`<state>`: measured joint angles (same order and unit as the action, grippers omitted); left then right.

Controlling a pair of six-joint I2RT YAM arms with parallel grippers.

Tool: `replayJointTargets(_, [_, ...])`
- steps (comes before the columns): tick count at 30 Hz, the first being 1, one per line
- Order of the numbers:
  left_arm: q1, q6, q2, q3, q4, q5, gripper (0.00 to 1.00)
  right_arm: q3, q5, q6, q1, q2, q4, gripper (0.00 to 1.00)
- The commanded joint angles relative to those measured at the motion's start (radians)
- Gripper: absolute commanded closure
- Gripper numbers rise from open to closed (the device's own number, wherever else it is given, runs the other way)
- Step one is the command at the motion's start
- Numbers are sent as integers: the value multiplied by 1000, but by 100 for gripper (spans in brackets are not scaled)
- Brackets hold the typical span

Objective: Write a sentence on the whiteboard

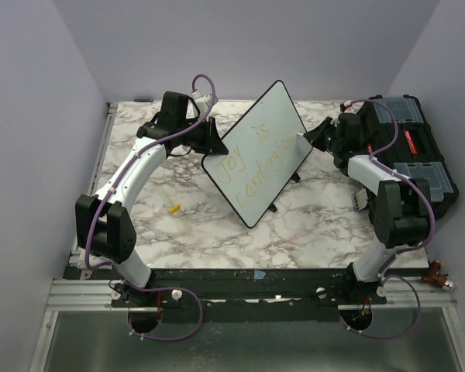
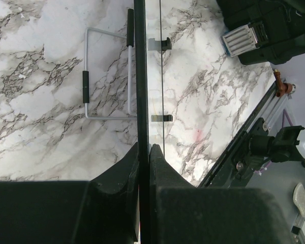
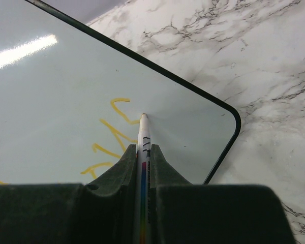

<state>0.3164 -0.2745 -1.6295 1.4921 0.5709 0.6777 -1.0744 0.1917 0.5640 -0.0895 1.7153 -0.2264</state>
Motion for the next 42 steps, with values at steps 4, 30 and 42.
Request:
replayJointTargets(4, [28, 109, -11, 0, 41, -21, 100, -15, -18, -16, 0, 47, 34, 99])
replayJointTargets(30, [33, 107, 2, -9, 41, -21, 100, 121, 127, 36, 0, -44, -29, 99])
replayJointTargets(42, [33, 100, 11, -17, 45, -21, 100, 71, 94, 47, 0, -192, 26, 99])
